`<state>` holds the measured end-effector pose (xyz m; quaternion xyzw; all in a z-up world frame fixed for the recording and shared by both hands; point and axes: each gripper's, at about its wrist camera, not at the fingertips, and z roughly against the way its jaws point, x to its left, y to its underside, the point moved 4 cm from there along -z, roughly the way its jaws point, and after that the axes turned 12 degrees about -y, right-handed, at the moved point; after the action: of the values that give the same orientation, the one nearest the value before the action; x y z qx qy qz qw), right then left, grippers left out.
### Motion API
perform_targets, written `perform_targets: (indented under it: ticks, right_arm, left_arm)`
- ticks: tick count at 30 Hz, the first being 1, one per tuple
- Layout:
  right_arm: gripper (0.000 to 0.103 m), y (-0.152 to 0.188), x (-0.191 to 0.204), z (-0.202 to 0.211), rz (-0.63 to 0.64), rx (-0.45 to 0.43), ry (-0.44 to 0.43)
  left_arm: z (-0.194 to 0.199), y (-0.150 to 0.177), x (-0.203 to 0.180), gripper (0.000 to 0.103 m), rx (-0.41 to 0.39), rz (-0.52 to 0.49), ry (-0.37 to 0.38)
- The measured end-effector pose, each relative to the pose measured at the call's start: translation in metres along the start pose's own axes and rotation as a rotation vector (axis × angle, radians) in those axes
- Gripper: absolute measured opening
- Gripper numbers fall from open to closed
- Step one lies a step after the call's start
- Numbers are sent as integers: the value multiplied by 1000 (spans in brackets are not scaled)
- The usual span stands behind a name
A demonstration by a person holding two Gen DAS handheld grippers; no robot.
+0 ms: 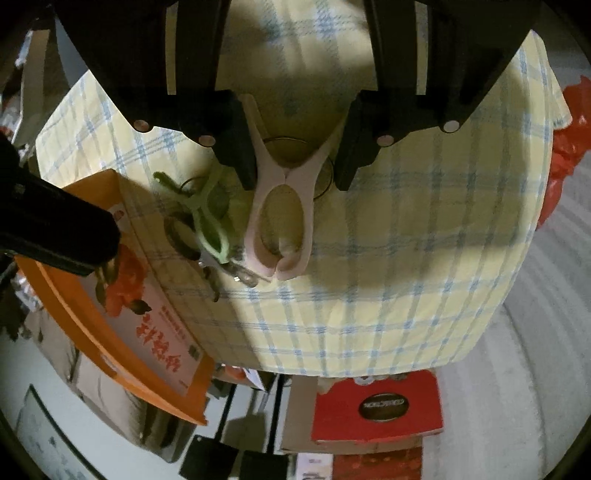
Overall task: Organize objects
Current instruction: 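Close the left gripper around the pink clothespin clip, then lift the pink clip with the left gripper and carry it over the basket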
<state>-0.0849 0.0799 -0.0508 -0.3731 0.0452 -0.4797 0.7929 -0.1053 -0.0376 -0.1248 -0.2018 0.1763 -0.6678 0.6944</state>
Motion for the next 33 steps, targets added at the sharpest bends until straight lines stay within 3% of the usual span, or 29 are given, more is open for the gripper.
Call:
perform_targets:
  ticks: [7, 14, 21, 28, 33]
  right_arm:
    - [43, 5, 18, -24, 40, 61, -22]
    - [43, 10, 18, -66, -66, 159, -132]
    - [42, 13, 7, -95, -209, 220, -223]
    - [34, 13, 0, -104, -297, 212, -298]
    - [25, 12, -2, -101, -309, 190, -294]
  left_arm:
    - [10, 16, 24, 40, -4, 72, 17]
    - [13, 23, 31, 40, -12, 110, 45]
    - [12, 25, 42, 40, 5, 173, 120]
    - [12, 27, 46, 41, 7, 184, 158]
    - [11, 27, 46, 41, 7, 191, 159]
